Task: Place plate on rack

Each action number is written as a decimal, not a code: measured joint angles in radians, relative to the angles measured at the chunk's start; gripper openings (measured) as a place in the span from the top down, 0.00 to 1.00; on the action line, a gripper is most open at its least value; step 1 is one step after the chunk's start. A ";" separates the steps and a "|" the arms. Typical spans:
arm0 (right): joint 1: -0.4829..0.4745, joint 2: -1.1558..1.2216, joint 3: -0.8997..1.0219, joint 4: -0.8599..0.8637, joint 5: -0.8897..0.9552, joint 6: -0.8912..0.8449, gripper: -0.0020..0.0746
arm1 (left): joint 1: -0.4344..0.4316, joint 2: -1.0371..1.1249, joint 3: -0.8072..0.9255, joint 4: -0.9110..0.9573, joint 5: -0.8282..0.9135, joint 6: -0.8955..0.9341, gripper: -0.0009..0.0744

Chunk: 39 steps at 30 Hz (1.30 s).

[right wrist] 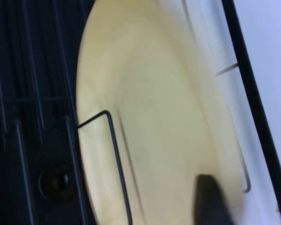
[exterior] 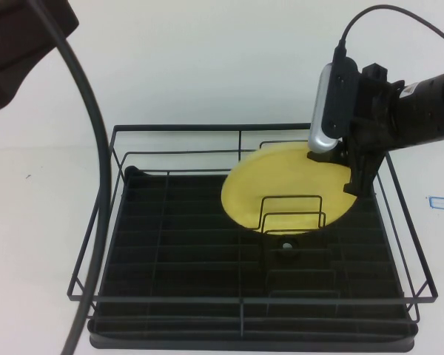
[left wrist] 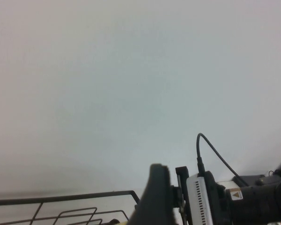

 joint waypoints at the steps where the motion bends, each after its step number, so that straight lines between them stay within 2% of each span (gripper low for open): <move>1: 0.000 -0.002 0.000 -0.002 -0.002 0.002 0.50 | 0.000 0.000 0.000 0.001 0.000 0.000 0.18; 4: 0.000 -0.012 0.000 -0.007 0.001 0.014 0.42 | 0.000 0.000 0.000 0.002 0.000 0.000 0.18; 8: 0.000 -0.060 0.000 -0.009 0.010 0.032 0.39 | 0.000 0.000 0.000 0.036 0.000 0.012 0.19; 11: 0.000 -0.137 0.000 -0.011 0.029 0.075 0.41 | 0.000 0.000 0.000 0.069 0.000 0.012 0.29; 13: 0.000 -0.219 0.000 -0.011 0.044 0.123 0.50 | 0.000 0.000 0.000 0.089 0.019 0.015 0.43; 14: 0.000 -0.268 0.000 -0.011 0.049 0.154 0.56 | 0.000 -0.004 0.000 0.106 0.028 0.019 0.54; 16: 0.000 -0.381 0.000 -0.011 0.061 0.219 0.75 | 0.000 -0.012 0.000 0.151 0.051 0.027 0.75; 17: 0.000 -0.430 0.000 -0.011 0.065 0.250 0.82 | 0.000 -0.021 0.000 0.177 0.062 0.027 0.84; 20: 0.000 -0.615 0.000 -0.011 0.089 0.371 0.93 | 0.000 -0.057 0.000 0.244 0.089 0.003 0.94; 25: 0.000 -0.975 0.022 -0.011 0.102 0.645 0.97 | 0.000 -0.144 0.003 0.311 0.064 -0.114 0.98; 29: 0.000 -1.263 0.152 -0.062 0.035 0.864 0.97 | 0.000 -0.187 0.065 0.300 -0.141 -0.153 0.99; 32: -0.002 -1.494 0.321 -0.312 -0.012 1.148 0.97 | 0.000 -0.161 0.165 0.300 -0.285 -0.121 0.99; 34: -0.002 -1.631 0.460 -0.526 0.022 1.400 0.97 | 0.000 -0.131 0.241 0.300 -0.304 -0.097 0.99; 37: -0.002 -1.718 0.654 -0.749 0.123 1.634 0.97 | 0.000 -0.064 0.353 0.261 -0.284 -0.031 0.99; 39: -0.002 -1.713 0.738 -0.806 0.165 1.694 0.98 | 0.000 -0.035 0.406 0.187 -0.263 0.063 0.99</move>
